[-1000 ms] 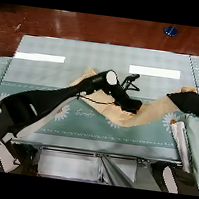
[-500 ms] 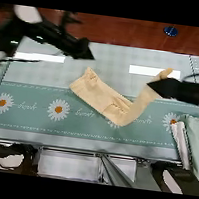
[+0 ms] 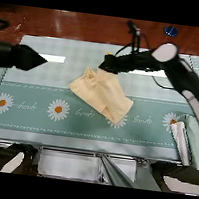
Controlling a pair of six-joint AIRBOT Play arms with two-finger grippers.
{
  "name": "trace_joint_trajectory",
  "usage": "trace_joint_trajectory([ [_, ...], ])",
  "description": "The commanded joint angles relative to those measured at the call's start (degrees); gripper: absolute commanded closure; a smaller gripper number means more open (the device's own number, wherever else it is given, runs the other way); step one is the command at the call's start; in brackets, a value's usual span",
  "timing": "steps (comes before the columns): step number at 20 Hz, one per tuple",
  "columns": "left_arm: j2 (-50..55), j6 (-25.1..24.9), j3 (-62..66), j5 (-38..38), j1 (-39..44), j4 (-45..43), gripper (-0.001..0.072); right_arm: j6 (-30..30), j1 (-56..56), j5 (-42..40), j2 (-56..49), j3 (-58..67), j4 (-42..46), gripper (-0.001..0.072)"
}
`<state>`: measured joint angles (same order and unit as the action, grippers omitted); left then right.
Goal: Fold the shirts.
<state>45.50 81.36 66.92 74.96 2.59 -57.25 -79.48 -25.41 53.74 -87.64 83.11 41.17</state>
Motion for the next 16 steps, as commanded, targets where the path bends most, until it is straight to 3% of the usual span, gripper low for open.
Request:
trace_joint_trajectory([
  [1,-5.70,0.98,-9.66,-1.27,-0.42,0.22,0.0689,-0.83,-4.20,-1.51,-11.61,8.24,-0.59,0.0693],
  [3,-5.51,0.96,-14.27,-3.08,-0.42,1.81,0.0689,-2.23,-5.44,-1.79,-15.30,10.54,-0.83,0.0688],
  [4,-5.42,0.96,-16.63,-5.40,-0.42,2.78,0.0689,-2.40,-6.10,-1.90,-16.70,11.19,-0.92,0.0573],
  [5,-5.29,0.96,-18.82,-8.00,-0.42,3.52,0.0689,-2.32,-6.67,-1.55,-17.75,11.41,-1.90,0.0380],
  [6,-5.01,0.98,-20.48,-10.12,-0.42,3.93,0.0689,-1.70,-6.95,-0.28,-18.23,11.45,-2.89,0.0295],
  [11,-2.08,1.01,-21.99,-14.10,-0.79,4.17,0.0689,-2.03,0.68,18.03,-12.26,11.45,1.53,0.0297],
  [14,-2.12,0.96,-21.99,-13.66,-2.01,4.15,0.0689,-5.53,9.27,29.46,0.13,10.64,21.16,0.0297],
  [16,-2.10,0.96,-22.01,-13.44,-2.21,4.15,0.0689,-10.03,14.38,28.72,11.41,4.50,36.54,0.0297],
])
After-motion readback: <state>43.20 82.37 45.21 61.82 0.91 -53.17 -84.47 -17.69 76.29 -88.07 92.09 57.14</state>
